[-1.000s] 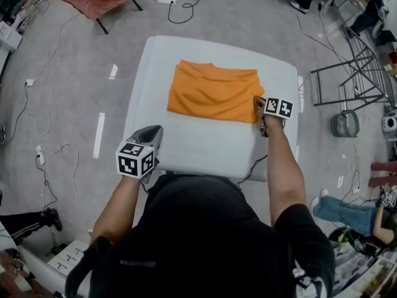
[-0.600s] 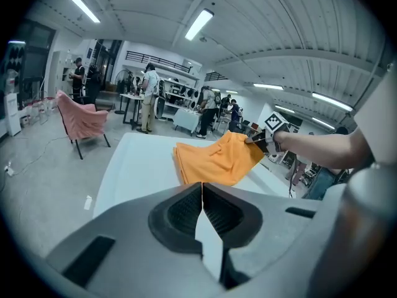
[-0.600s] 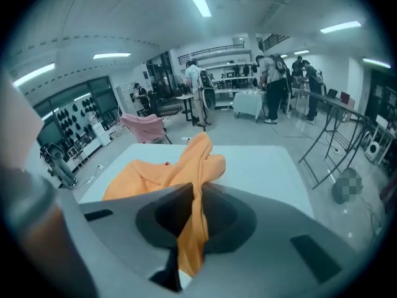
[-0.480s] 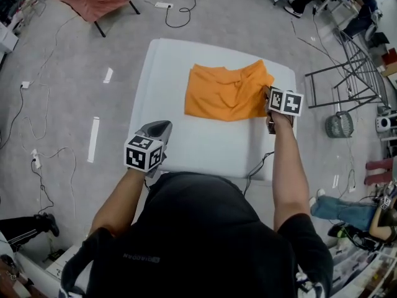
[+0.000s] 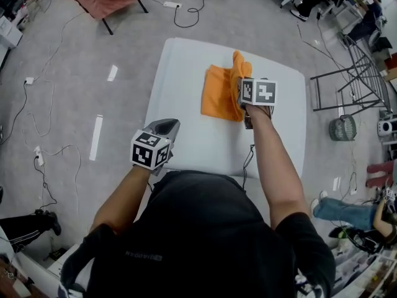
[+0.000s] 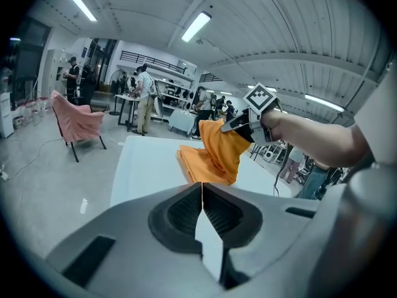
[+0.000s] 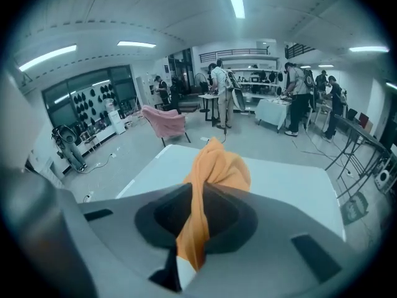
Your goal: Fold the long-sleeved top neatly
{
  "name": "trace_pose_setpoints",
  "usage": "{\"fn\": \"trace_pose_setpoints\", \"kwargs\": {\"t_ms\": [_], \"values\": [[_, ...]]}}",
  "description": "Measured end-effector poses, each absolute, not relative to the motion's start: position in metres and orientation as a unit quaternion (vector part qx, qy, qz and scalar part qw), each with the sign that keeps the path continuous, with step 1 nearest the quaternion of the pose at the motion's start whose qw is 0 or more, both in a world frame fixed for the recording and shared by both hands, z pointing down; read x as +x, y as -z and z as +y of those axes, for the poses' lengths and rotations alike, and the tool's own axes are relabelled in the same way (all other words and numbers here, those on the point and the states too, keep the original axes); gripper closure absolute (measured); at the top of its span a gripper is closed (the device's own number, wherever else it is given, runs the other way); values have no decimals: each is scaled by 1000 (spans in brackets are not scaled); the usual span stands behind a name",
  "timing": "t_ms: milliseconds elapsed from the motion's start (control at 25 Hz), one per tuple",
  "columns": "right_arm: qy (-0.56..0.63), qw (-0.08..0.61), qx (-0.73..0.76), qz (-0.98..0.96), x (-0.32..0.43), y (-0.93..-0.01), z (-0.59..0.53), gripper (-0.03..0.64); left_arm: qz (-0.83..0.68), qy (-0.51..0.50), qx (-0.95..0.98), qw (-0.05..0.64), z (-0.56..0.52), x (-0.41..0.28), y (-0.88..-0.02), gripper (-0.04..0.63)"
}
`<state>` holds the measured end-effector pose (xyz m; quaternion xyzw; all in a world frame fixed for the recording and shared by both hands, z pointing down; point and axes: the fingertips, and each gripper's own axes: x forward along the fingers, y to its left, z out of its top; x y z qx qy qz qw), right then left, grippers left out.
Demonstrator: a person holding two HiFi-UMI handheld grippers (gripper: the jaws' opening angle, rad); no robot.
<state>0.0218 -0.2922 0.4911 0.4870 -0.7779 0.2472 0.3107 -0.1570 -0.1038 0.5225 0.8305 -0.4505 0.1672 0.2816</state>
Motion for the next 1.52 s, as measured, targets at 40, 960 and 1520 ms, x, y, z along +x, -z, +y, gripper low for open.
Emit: {"fn": "trace_pose_setpoints", "kwargs": {"t_ms": [40,960,1520], "values": [[-252,313,487,-776,9,-499,-291,561,-451,-167,830,283,-102,-161,-523,588],[-306,264,469,-786,-65,-538,-244,485,-446,-180,828,288,-95,-201,-528,588],[-305,151,437,-833,16,-481,-183,604,-461,-169,829,269,-107,-149,-497,588]]}}
